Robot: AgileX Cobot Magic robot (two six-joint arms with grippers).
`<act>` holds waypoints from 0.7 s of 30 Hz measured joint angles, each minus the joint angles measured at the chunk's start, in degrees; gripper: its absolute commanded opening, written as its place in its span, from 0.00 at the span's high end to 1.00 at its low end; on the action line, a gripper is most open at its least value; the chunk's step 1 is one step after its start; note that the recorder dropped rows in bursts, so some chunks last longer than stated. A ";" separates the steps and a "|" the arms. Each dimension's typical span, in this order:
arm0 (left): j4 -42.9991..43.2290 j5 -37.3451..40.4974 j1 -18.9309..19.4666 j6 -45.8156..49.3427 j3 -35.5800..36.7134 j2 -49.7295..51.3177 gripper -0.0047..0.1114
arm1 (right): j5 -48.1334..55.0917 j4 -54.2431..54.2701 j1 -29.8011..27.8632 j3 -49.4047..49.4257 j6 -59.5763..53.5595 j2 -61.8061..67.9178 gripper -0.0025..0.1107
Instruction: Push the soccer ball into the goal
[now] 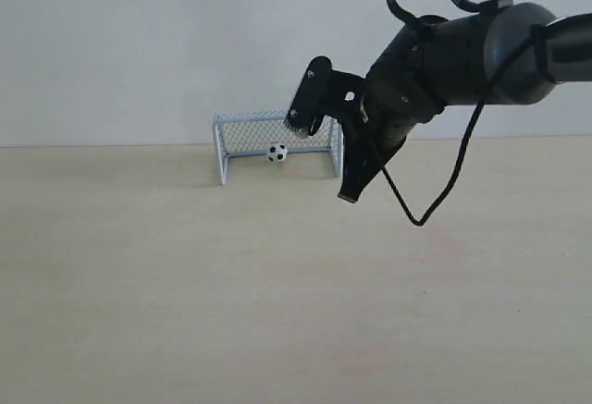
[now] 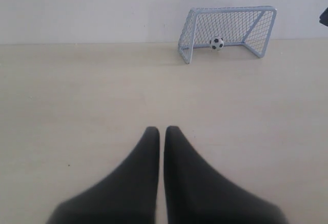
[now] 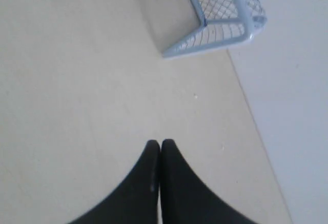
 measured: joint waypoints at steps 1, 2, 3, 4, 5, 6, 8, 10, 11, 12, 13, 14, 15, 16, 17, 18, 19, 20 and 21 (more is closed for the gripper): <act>0.00 0.00 0.00 0.00 0.00 0.00 0.92 | 1.76 -0.13 0.00 0.00 0.20 -0.12 0.98; 0.00 0.00 0.00 0.00 0.00 0.00 0.92 | 3.80 -0.25 0.00 0.00 0.35 -0.12 0.98; 0.00 0.00 0.00 0.00 0.00 0.00 0.92 | 6.17 -0.36 0.00 0.00 0.36 -0.12 0.98; 0.00 0.00 0.00 0.00 0.00 0.00 0.92 | 8.77 -0.33 0.00 0.00 0.73 -0.12 0.98; 0.00 0.00 0.00 0.00 0.00 0.00 0.92 | 10.87 -0.33 0.00 0.00 1.09 -0.12 0.98; 0.00 0.00 0.00 0.00 0.00 0.00 0.92 | 13.50 -0.33 0.00 0.00 1.52 -0.12 0.98; 0.00 0.00 0.00 0.00 0.00 0.00 0.92 | 18.60 -0.16 0.00 0.00 1.91 -0.12 0.98; 0.00 0.00 0.00 0.00 0.00 0.00 0.92 | 24.07 0.49 -0.50 0.00 2.39 -0.12 0.98; 0.00 0.00 0.00 0.00 0.00 0.00 0.92 | 26.09 0.72 -0.88 0.00 2.71 -0.12 0.98; 0.00 0.00 0.00 0.00 0.00 0.00 0.92 | 29.09 1.32 -1.76 0.00 3.22 -0.12 0.98; 0.00 0.00 0.00 0.00 0.00 0.00 0.92 | 30.96 1.62 -2.43 0.00 3.94 -0.12 0.98; 0.00 0.00 0.00 0.00 0.00 0.00 0.92 | 32.92 1.82 -3.46 0.00 5.13 -0.12 0.98; 0.00 0.00 0.00 0.00 0.00 0.00 0.92 | 34.68 2.19 -4.68 0.00 7.83 -0.12 0.98; 0.00 0.00 0.00 0.00 0.00 0.00 0.92 | 36.03 2.46 -6.08 0.00 9.99 -0.12 0.98; 0.00 0.00 0.00 0.00 0.00 0.00 0.92 | 36.79 2.92 -7.36 0.00 12.33 -0.12 0.98; 0.00 0.00 0.00 0.00 0.00 0.00 0.92 | 37.52 3.86 -9.48 0.00 15.71 -0.12 0.98; 0.00 0.00 0.00 0.00 0.00 0.00 0.92 | 37.77 4.73 -10.97 0.00 17.61 -0.12 0.98; 0.00 0.00 0.00 0.00 0.00 0.00 0.92 | 37.91 6.21 -12.49 0.00 19.46 -0.20 0.98; 0.00 0.00 0.00 0.00 0.00 0.00 0.92 | 38.14 7.82 -14.77 0.14 20.79 -0.20 0.98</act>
